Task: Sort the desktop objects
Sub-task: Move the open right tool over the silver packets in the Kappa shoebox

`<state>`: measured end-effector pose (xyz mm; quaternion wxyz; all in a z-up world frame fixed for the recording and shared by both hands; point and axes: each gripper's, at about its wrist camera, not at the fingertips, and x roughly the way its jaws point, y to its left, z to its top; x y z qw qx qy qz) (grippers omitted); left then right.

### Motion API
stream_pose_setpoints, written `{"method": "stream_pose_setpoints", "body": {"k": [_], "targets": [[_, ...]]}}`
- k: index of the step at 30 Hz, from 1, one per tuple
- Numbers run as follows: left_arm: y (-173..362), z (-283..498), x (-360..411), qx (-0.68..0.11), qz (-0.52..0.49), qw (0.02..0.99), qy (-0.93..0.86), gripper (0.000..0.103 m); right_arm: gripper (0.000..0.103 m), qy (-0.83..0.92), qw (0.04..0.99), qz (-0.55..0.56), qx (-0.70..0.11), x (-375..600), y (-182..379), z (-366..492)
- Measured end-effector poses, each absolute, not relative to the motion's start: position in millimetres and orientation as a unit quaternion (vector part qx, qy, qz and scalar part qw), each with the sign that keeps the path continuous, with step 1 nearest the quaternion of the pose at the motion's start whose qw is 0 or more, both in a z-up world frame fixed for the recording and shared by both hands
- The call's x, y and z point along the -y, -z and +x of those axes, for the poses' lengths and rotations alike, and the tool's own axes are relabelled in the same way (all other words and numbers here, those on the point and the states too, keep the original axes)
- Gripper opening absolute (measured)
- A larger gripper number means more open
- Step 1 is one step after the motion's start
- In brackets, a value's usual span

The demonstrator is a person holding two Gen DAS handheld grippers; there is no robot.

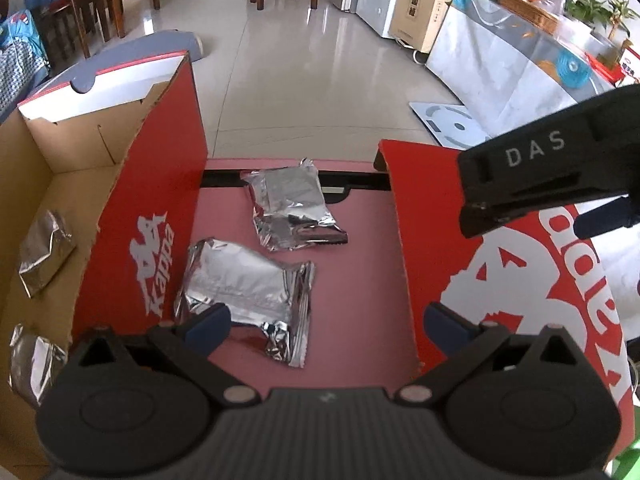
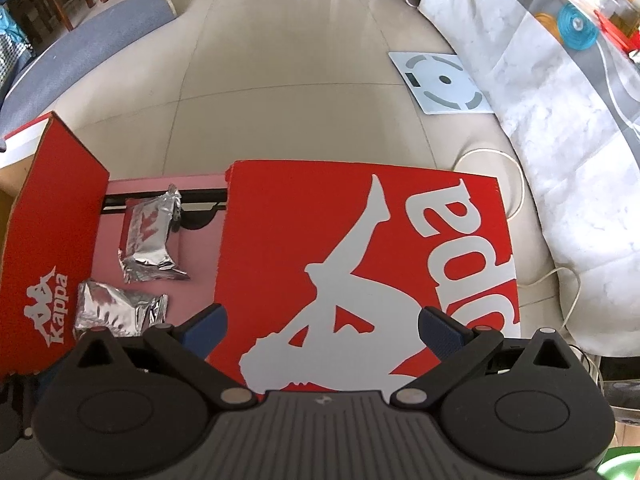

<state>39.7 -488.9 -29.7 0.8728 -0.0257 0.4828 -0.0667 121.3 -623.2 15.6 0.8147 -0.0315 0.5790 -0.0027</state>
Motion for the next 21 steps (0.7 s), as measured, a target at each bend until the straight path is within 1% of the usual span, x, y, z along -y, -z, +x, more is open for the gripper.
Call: {"method": "stream_pose_setpoints", "body": {"k": [16,17,19,21], "targets": [[49.7,29.6,485.0,-0.484,-0.055,0.872,0.038,0.102,0.1,-0.037,0.824,-0.011,-0.566,619.0,-21.7,118.5],[50.7,29.0,484.7,-0.484,-0.056,0.872,0.037,0.102,0.097,-0.046,0.825,-0.008,-0.563,617.6,-22.6,118.4],[52.7,27.6,484.0,-0.485,-0.06,0.872,0.035,0.102,0.095,-0.065,0.828,-0.005,-0.556,613.2,-23.5,118.1],[52.5,28.3,482.4,-0.487,-0.066,0.87,0.037,0.102,0.085,-0.083,0.828,-0.011,-0.554,607.0,-22.1,117.7]]}}
